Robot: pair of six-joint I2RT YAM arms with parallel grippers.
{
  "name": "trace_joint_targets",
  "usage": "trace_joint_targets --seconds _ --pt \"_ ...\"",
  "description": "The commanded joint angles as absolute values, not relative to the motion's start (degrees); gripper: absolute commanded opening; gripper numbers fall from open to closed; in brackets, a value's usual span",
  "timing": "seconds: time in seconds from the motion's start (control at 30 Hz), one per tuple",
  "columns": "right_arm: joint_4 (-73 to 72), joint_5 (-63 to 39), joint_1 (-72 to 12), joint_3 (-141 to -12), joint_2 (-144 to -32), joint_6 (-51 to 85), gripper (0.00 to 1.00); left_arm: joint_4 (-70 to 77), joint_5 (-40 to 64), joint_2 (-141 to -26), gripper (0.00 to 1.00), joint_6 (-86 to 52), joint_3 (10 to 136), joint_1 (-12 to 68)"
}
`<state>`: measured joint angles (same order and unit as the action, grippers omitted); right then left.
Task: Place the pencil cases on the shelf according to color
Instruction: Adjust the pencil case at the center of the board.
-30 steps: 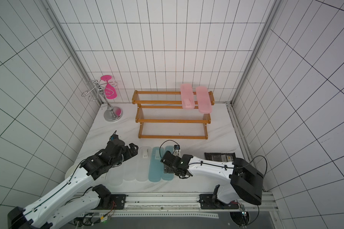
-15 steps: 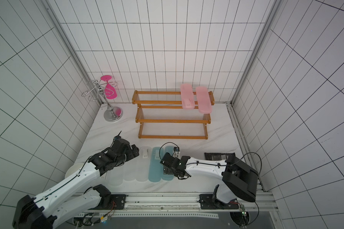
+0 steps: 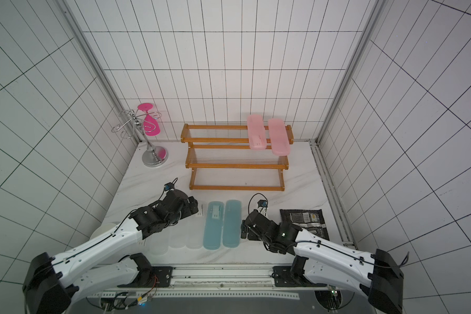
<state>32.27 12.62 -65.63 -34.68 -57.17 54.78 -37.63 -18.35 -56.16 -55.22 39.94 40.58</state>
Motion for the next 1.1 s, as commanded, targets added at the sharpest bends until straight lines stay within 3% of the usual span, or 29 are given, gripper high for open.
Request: trace_joint_targets --seconds 0.0,0.17,0.47,0.9,1.07 --pt "31.9 10.6 -66.3 -40.9 -66.2 51.5 1.0 -41.5 -23.8 -51.7 0.98 -57.2 37.3 36.7" --pt "29.9 11.3 -68.5 -49.9 -80.6 51.2 1.0 -44.4 -19.8 -49.4 0.98 -54.5 35.7 28.1" --pt "32.4 12.2 -69.3 -58.6 -95.1 52.7 1.0 -44.9 -16.3 -49.4 0.98 -54.2 33.1 22.9" --pt "32.7 13.1 -67.1 -42.8 -83.3 57.1 1.0 -43.4 -11.2 -58.4 0.98 -55.5 32.0 22.9" --pt "33.0 13.3 -66.4 -38.2 -74.0 56.0 1.0 -46.9 -15.5 -54.8 0.98 -56.1 35.0 22.8"
